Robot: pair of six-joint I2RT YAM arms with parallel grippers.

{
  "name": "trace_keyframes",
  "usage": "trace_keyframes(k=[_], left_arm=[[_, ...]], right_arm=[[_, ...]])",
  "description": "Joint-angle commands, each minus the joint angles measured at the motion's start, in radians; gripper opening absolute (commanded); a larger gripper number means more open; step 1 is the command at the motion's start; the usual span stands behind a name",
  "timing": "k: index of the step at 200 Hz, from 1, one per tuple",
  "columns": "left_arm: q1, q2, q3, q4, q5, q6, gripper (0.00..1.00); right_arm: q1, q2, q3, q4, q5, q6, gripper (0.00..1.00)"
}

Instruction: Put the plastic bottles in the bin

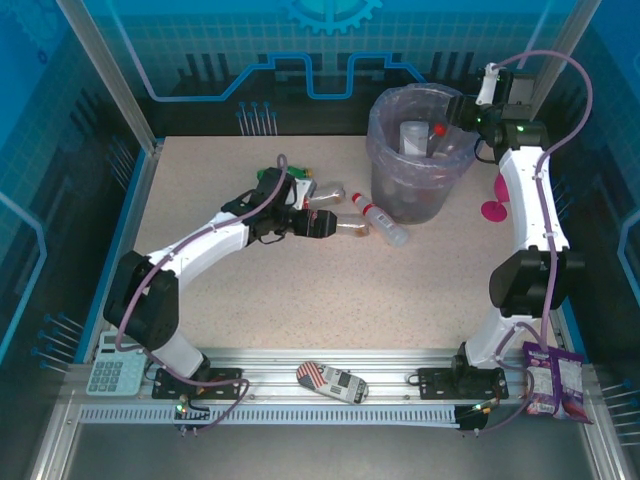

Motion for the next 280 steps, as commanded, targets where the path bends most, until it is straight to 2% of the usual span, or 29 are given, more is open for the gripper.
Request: trace_keyframes(k=[1, 41, 74, 99, 134, 185, 226, 280], left_arm=[[0.008, 0.037, 0.059, -0.026, 0.008, 0.036, 0.99], [0.008, 0.127, 0.155, -0.051, 0.008, 0.079, 0.99], [0.007, 0.225, 0.27, -0.118, -0.025, 0.168, 0.99], [0.006, 0.286, 0.338, -0.17, -0.056, 0.249, 0.99], [-0.005, 0.355, 0.414, -0.253, -0.07, 0.385, 0.99], [-0.019, 0.425, 0.457, -0.355, -0.032, 0.548, 0.99], [-0.02, 0.461, 0.451, -0.396, -0.02, 0.577, 0.99], [-0.031, 0.416, 0.337, -0.398, -0.008, 0.543, 0.99]], right_arm=[[0.03, 0.048, -0.046, -0.092, -0.063, 0.032, 0.51], [0.028, 0.083, 0.045, -0.144, -0.094, 0.018, 0.53], [0.027, 0.09, 0.214, -0.233, -0.115, -0.005, 0.7], [0.028, 0.052, 0.262, -0.259, -0.149, -0.009, 0.77], [0.028, -0.065, 0.153, -0.217, -0.2, 0.013, 0.8], [0.028, -0.238, -0.067, -0.147, -0.227, 0.056, 0.8], [0.027, -0.321, -0.191, -0.124, -0.238, 0.078, 0.8], [0.026, -0.388, -0.32, -0.077, -0.253, 0.123, 0.8]])
